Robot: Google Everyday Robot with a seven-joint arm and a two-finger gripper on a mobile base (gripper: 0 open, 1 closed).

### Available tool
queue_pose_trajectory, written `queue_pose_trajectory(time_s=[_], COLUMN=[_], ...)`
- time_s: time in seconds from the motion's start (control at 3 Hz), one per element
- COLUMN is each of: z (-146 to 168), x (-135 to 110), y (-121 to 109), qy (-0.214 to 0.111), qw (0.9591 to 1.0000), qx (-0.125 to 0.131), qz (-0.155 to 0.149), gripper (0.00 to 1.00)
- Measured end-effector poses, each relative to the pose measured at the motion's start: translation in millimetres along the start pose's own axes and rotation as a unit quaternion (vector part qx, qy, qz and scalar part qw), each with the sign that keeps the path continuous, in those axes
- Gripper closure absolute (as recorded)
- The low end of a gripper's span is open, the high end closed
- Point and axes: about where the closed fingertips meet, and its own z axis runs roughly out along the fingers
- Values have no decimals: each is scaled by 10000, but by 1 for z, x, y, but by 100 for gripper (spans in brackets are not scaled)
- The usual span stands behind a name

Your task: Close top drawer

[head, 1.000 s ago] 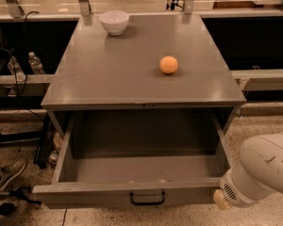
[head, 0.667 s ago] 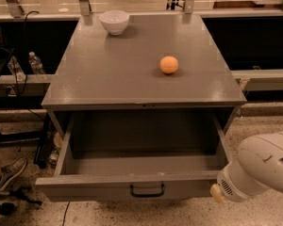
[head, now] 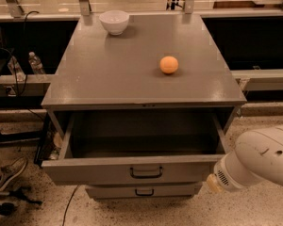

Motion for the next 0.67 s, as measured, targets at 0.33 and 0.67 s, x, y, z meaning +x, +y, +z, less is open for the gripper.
queue_pose_trajectory(time_s=[0.33, 0.67], z=[19, 23], x=[-41, -48], y=[6, 7], qy=[-327, -353], qw=[9991, 9988], qx=[-108, -118], qz=[-254, -308], gripper=[100, 100])
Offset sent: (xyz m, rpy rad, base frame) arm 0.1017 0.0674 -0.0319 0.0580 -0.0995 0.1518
